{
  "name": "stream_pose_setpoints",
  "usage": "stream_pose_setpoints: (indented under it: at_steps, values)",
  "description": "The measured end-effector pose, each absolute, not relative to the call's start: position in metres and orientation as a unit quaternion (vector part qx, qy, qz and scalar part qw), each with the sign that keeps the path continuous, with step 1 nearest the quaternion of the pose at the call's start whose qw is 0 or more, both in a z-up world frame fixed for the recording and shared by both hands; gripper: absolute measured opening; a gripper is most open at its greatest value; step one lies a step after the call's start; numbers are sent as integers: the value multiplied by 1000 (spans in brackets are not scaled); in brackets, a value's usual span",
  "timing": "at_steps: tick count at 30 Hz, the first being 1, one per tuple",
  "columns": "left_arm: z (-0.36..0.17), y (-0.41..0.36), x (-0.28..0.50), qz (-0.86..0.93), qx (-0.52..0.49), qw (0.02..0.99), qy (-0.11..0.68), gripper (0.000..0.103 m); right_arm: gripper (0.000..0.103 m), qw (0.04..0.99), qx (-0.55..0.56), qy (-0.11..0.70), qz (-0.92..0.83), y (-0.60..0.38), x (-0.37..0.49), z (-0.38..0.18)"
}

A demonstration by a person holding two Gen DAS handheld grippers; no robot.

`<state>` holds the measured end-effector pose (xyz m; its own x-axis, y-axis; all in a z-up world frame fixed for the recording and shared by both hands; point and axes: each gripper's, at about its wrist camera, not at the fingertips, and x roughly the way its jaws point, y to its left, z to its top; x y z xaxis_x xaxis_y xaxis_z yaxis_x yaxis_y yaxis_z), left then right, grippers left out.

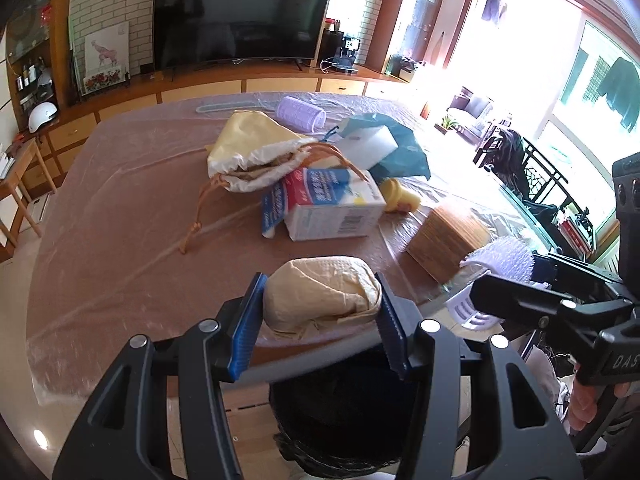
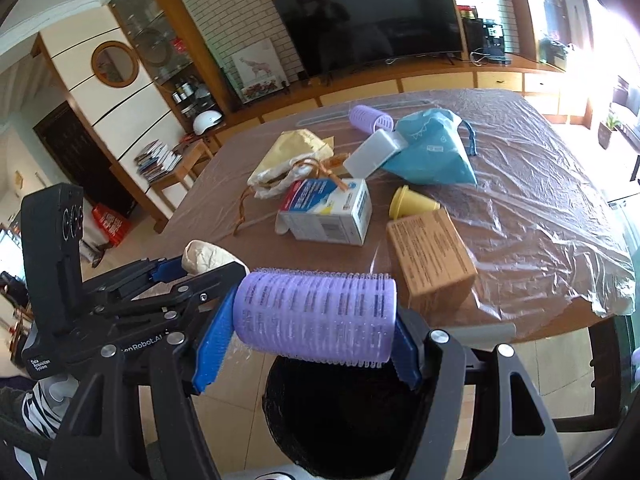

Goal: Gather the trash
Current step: 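Carry the hair roller in the right tool and the paper ball in the left tool over the black bin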

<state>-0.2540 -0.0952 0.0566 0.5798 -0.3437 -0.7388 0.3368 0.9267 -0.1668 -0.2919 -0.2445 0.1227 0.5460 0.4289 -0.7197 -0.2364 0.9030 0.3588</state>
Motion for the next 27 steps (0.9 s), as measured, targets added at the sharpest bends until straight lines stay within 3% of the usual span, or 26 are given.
stream_pose_setpoints:
  at_steps: [27]
  values:
    - [27, -131, -334, -170, 2, 877, 450, 53, 67, 849, 100, 478, 201, -272, -346, 86]
